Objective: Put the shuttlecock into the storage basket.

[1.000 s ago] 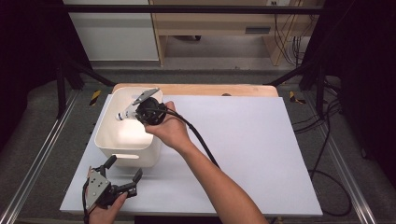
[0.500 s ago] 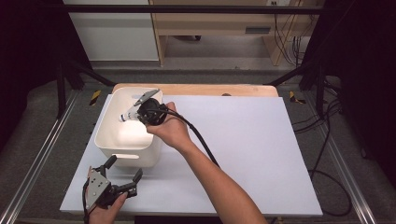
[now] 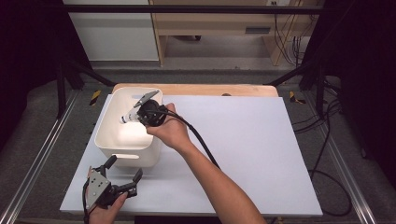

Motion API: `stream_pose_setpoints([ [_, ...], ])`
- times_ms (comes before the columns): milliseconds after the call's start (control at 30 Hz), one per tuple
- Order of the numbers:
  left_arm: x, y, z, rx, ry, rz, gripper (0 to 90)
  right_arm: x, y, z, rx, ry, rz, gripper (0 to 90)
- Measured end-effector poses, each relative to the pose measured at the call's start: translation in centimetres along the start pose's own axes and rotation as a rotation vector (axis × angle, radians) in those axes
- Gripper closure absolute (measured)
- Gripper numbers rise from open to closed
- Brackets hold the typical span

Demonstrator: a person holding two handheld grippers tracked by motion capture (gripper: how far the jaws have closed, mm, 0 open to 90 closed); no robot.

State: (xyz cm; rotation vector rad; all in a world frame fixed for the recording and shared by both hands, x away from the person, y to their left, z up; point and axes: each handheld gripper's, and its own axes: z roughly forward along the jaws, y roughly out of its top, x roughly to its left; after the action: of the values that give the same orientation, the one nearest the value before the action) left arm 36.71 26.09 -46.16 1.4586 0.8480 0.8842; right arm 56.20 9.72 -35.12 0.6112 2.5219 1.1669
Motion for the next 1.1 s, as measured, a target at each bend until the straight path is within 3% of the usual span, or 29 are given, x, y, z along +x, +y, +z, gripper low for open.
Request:
stream_pose_setpoints([
  [400, 0.0, 0.0, 0.0, 0.001, -0.001, 0.001, 1.4, 0.1, -0.2, 0.1, 0.009, -0.012, 0.009, 86.7],
  [467, 0.0, 0.0, 0.0, 0.002, -0.001, 0.003, 1.5, 0.2, -0.3, 0.0, 0.011, -0.026, 0.029, 79.5],
  [533, 0.0, 0.0, 0.0, 0.003, 0.0, 0.007, 1.5, 0.2, -0.4, -0.3, 0.014, -0.026, 0.061, 64.6],
  [600, -0.1, 0.0, 0.0, 0.005, -0.001, 0.005, 1.5, 0.3, -0.6, -1.0, 0.026, -0.034, 0.062, 59.6],
  [733, -0.1, 0.0, 0.0, 0.005, 0.001, 0.005, 1.4, 0.4, -0.9, -3.4, -0.026, -0.033, 0.085, 54.3],
  [900, -0.2, 0.0, 0.1, 0.006, -0.001, 0.01, 1.5, 0.3, -1.3, -6.1, -0.095, -0.019, 0.102, 53.4],
  [1100, -0.2, 0.0, 0.1, 0.007, -0.002, 0.012, 1.4, 0.5, -1.6, -7.4, -0.13, -0.018, 0.102, 53.4],
])
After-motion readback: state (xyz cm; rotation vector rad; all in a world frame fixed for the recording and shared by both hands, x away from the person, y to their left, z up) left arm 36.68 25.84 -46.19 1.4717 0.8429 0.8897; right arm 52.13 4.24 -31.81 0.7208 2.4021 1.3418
